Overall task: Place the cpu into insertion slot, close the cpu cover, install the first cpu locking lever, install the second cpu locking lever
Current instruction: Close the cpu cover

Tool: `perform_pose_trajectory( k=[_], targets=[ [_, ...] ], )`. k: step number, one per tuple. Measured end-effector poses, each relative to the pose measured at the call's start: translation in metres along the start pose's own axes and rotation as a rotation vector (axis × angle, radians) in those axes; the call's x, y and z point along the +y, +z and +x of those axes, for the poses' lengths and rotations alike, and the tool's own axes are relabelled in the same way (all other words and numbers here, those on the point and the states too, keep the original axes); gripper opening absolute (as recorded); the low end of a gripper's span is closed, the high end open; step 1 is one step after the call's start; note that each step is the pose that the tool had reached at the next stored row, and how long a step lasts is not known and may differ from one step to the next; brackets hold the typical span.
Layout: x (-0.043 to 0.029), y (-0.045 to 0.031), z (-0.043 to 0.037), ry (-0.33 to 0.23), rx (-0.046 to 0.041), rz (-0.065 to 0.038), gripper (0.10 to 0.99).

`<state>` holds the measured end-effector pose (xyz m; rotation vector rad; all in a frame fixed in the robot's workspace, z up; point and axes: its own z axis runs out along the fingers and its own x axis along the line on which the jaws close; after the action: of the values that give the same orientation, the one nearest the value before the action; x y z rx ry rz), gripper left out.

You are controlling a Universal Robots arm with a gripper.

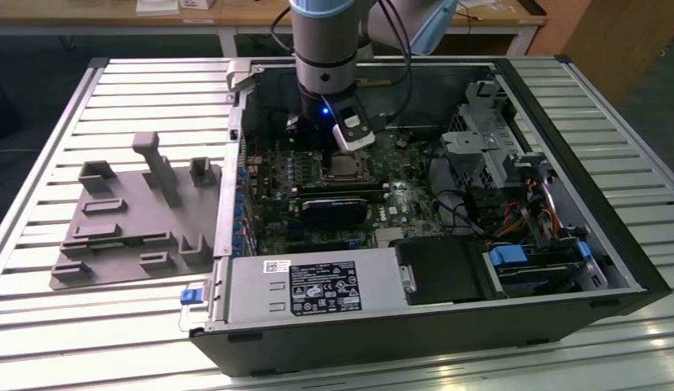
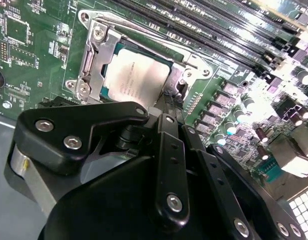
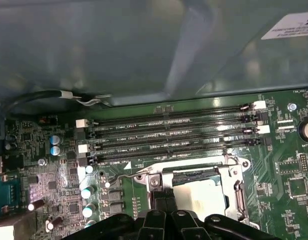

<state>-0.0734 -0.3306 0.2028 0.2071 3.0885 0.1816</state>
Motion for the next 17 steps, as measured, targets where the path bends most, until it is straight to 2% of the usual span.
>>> perform_pose_trajectory(
  k=[5, 14, 17],
  targets=[
    [-0.0014, 0.0012, -0.0001, 0.001, 0.0015, -0.012, 0.102],
    [-0.0011, 0.0016, -0.0037, 0.001, 0.0017, -0.013, 0.102],
    [-0.0010, 0.0015, -0.0038, 0.001, 0.0024, -0.018, 0.102]
  ],
)
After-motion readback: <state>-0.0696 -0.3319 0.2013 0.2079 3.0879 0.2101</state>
